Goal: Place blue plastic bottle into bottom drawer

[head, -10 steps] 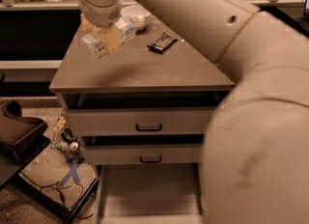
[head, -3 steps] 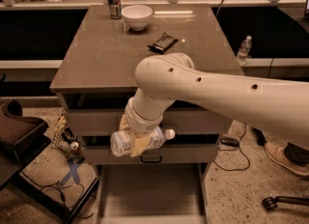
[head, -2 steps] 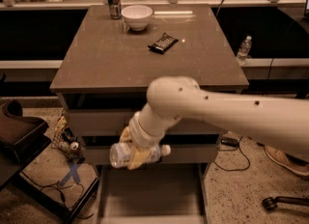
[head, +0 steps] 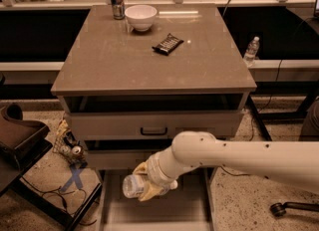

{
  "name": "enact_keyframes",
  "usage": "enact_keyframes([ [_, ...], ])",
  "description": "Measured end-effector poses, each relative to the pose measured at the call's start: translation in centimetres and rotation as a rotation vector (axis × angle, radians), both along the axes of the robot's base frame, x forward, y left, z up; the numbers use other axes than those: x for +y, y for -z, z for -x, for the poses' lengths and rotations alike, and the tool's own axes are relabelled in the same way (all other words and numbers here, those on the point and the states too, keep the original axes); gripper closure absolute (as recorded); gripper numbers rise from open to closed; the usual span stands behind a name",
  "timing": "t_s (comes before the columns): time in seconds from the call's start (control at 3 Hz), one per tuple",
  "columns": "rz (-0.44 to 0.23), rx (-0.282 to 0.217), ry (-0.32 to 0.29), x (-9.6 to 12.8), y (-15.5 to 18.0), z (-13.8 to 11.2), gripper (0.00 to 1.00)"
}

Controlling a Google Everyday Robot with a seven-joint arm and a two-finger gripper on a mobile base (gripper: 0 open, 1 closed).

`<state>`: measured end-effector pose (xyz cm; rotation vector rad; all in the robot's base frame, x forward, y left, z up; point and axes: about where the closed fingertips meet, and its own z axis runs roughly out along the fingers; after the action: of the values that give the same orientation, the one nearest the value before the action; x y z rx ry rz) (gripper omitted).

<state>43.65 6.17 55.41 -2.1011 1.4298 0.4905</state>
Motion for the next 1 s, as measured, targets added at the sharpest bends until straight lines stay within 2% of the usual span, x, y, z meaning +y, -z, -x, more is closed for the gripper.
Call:
enact_keyframes([
  [0.33, 0.034, -0.012, 0.016, -0.8, 6.0, 0.7, 1.0],
  [0.67, 0.089, 0.01, -0.01, 0.6, 11.2, 1.2, 1.0],
  [1.0, 0.125, 0.044, -0.07, 3.3, 15.3, 1.9, 1.0],
])
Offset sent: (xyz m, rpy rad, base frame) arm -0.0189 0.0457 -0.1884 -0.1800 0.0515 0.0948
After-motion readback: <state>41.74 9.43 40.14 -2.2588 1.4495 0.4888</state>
